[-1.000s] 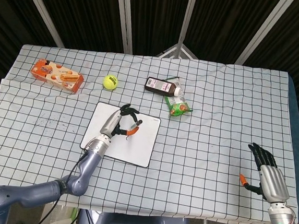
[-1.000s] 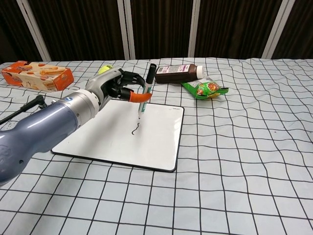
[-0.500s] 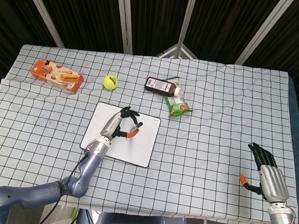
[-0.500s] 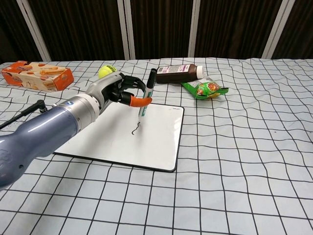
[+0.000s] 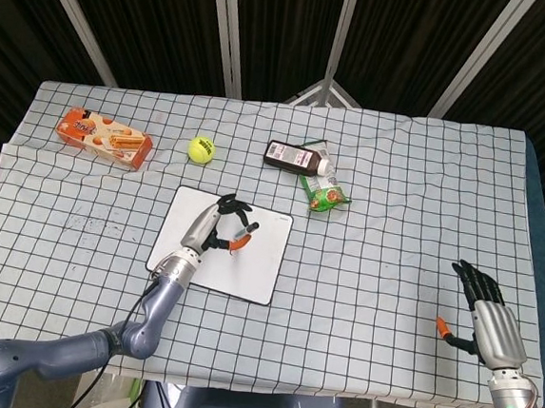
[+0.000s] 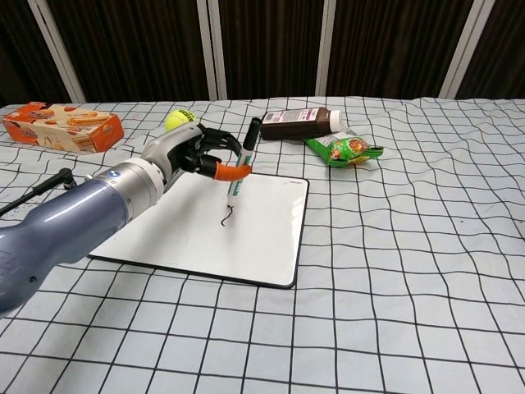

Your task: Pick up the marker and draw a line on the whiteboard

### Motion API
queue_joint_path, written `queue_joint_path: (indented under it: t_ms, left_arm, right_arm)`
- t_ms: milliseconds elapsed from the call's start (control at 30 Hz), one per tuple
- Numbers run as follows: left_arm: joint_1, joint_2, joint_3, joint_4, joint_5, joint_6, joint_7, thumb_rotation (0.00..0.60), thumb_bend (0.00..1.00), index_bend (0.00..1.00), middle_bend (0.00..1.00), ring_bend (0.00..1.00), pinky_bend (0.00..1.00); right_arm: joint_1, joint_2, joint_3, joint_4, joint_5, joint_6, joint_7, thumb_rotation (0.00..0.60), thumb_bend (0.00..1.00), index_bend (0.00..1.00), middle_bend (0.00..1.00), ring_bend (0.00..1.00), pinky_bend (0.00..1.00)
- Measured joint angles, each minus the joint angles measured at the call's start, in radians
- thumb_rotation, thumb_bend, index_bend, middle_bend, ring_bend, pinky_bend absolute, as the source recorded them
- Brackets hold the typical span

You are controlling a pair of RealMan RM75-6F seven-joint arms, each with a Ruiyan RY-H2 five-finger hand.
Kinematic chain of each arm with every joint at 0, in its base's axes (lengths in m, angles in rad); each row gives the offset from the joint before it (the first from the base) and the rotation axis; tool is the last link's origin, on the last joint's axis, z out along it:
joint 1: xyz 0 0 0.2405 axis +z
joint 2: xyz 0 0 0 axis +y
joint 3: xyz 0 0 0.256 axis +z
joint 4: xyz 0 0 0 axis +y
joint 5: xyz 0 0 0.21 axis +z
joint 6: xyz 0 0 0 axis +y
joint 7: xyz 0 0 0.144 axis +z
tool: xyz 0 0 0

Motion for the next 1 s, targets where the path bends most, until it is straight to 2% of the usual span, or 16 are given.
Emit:
queue_joint_path:
  t_ms: [433,700,867,1000]
  left_arm:
    - [0.003,0.025,0.005,0.069,-0.006,-0.004,0.034,0.600,0.51,0.73,0.27,0.06,0.11]
    - [0.009,0.061,-0.013,0.126,0.002,0.028,0.034,0.600,0.52,0.72,0.27,0.06,0.11]
    - [0.016,0.098,-0.050,0.101,0.019,0.073,-0.015,0.600,0.51,0.70,0.27,0.06,0.11]
    - [0.033,0.156,-0.057,0.048,0.053,0.108,-0.034,0.600,0.52,0.70,0.27,0.06,0.11]
  right_arm:
    - [-0.002,0.005,-0.002,-0.002,-0.002,0.002,0.007,0.600,0.33,0.00,0.00,0.00,0.00]
    - [-0.004,0.004,-0.002,-0.002,-0.002,0.004,0.003,0.600,0.33,0.00,0.00,0.00,0.00]
    - [-0.003,0.004,-0.002,-0.002,-0.001,0.002,0.004,0.600,0.33,0.00,0.00,0.00,0.00]
    - [-0.003,0.004,-0.002,-0.002,-0.002,0.002,0.004,0.600,0.33,0.00,0.00,0.00,0.00]
